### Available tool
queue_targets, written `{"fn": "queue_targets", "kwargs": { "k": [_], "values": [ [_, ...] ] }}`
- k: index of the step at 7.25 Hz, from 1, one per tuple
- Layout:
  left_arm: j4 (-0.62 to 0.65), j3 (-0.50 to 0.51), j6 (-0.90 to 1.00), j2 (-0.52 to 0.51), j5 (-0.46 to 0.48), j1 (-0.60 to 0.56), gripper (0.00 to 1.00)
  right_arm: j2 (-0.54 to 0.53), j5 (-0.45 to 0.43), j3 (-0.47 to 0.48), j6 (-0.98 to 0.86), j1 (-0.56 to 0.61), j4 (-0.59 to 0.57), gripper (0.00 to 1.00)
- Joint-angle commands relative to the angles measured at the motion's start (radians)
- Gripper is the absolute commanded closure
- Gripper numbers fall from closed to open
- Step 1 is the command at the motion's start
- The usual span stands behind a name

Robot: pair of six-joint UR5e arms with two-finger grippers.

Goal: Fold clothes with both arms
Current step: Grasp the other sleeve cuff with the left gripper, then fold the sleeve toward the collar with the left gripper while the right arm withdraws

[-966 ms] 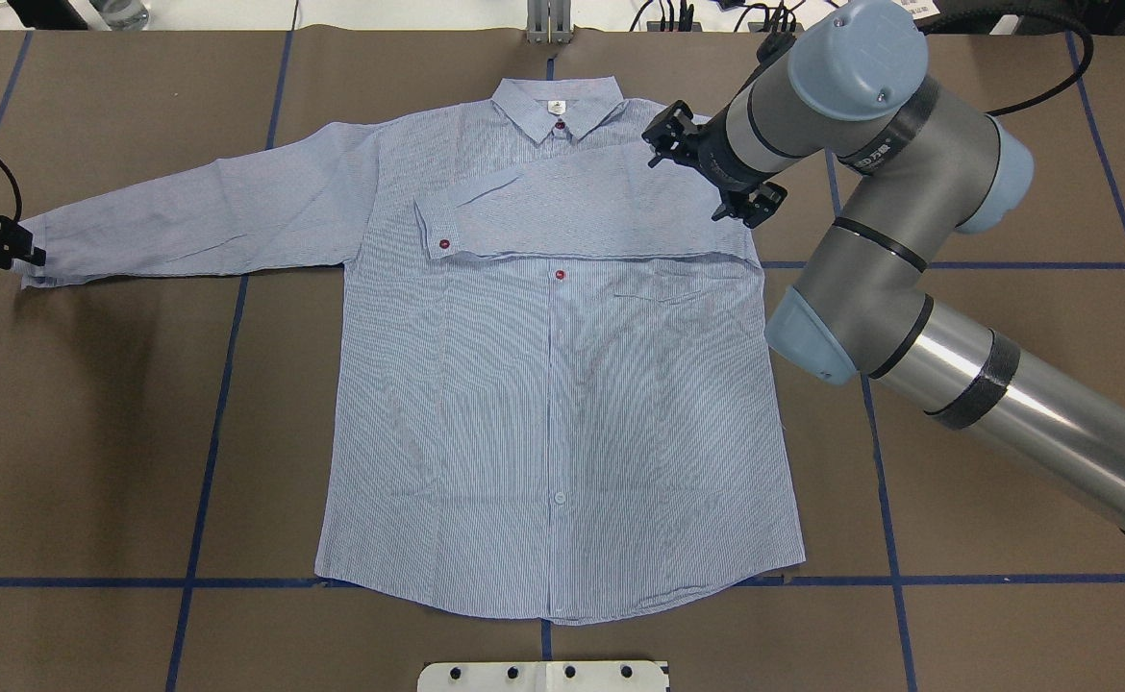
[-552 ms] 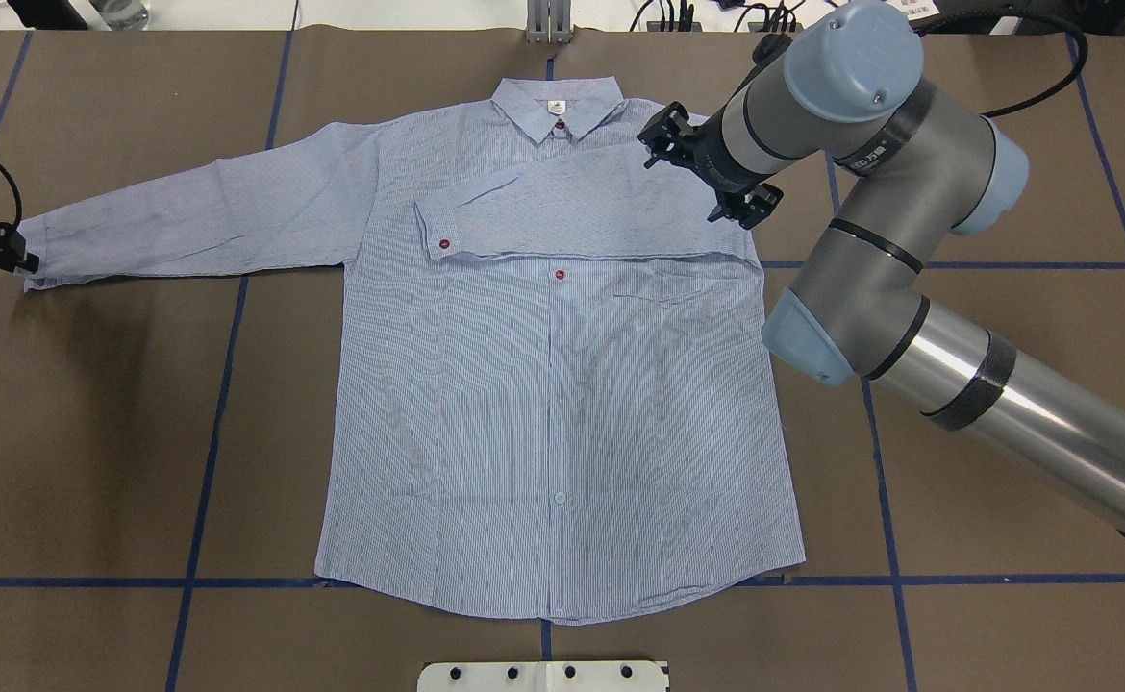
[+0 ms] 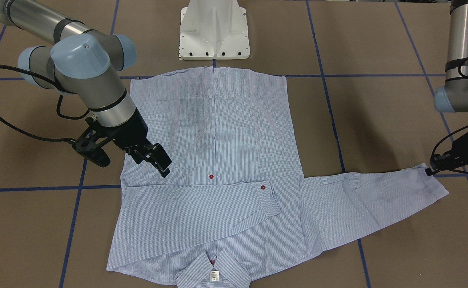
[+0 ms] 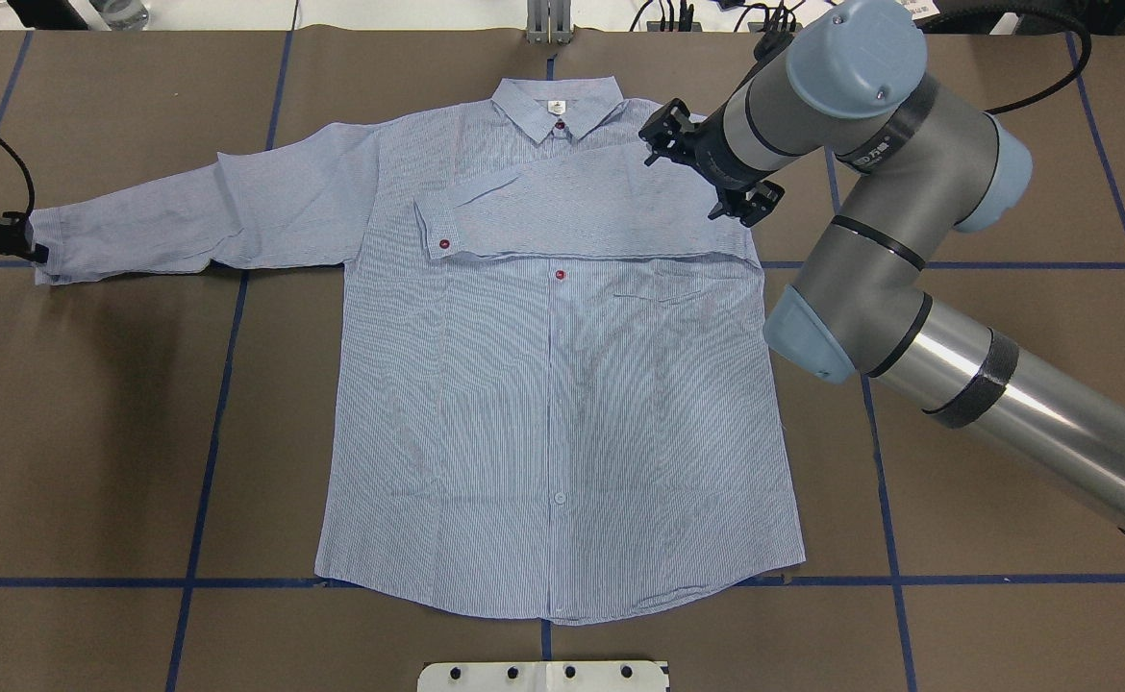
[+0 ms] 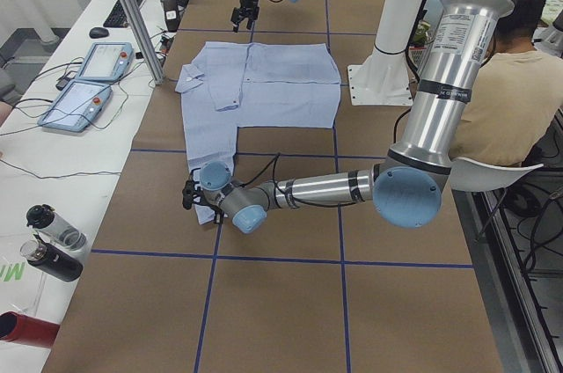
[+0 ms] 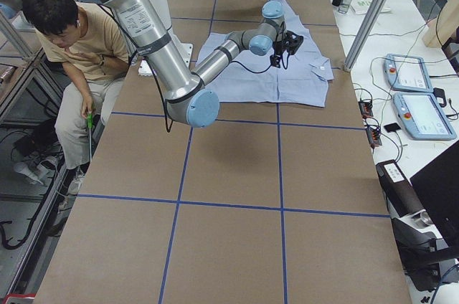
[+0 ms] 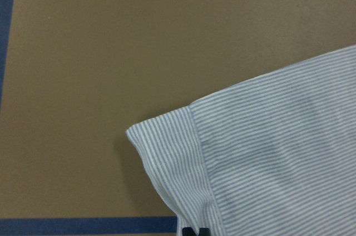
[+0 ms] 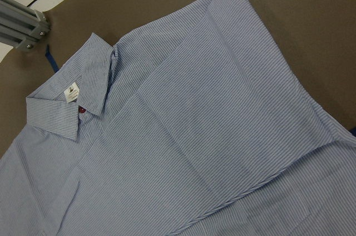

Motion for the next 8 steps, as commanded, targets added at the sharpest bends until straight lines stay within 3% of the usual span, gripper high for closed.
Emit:
{"fn": "queue_targets", "kwargs": {
  "k": [1, 3, 5, 7, 8],
  "values": [
    [0.077, -0.08, -0.186, -0.071, -0.044, 0.0, 1.0, -0.015, 0.055, 0.005, -0.006, 0.056, -0.003, 0.01],
    [0.24, -0.171, -0.358, -0.198, -0.047, 0.006, 1.0, -0.069, 0.11, 0.032, -0.074, 0.111, -0.003, 0.01],
    [0.281, -0.312, -0.641, -0.257, -0.034, 0.123, 1.0, -0.141, 0.142, 0.064, -0.16, 0.15, -0.003, 0.01],
    [0.281, -0.319, -0.864, -0.388, 0.065, 0.256, 1.0, -0.219, 0.191, 0.078, -0.3, 0.209, -0.002, 0.01],
    [0.31, -0.317, -0.933, -0.459, 0.176, 0.338, 1.0, -0.242, 0.21, 0.08, -0.34, 0.231, 0.0, 0.01]
  ]
}}
